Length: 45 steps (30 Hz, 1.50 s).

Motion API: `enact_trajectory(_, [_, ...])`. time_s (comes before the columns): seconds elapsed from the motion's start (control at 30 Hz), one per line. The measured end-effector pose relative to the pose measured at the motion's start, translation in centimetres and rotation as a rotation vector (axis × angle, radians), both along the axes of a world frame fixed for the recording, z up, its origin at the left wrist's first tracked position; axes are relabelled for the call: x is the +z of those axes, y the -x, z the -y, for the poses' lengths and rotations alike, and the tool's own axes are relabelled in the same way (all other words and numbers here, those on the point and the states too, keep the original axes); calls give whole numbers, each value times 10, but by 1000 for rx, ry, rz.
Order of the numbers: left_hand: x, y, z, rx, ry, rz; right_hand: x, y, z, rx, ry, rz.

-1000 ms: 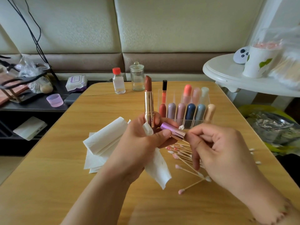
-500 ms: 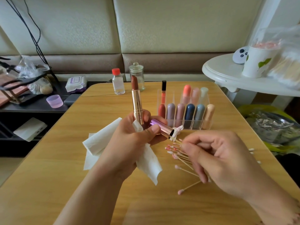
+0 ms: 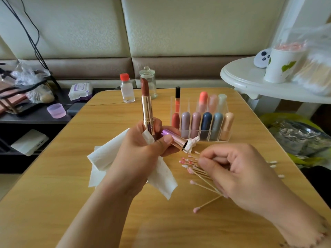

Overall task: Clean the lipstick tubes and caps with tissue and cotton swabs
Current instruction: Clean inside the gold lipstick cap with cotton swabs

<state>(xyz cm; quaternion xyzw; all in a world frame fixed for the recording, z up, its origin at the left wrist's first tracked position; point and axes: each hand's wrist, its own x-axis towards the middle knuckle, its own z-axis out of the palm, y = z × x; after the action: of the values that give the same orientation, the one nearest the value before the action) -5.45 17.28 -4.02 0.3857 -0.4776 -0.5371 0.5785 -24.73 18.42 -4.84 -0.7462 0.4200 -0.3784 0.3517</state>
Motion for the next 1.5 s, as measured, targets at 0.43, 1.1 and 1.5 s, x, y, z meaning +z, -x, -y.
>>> enact_trajectory(0.43, [-4, 1, 1, -37, 61, 59, -4, -5, 0, -61, 37, 89])
enact_trajectory(1.1, [-5, 5, -1, -24, 71, 189, -1, -17, -5, -62, -155, 208])
enact_trajectory(1.5, [-3, -5, 3, -27, 61, 97, -5, -5, 0, 76, -175, 312])
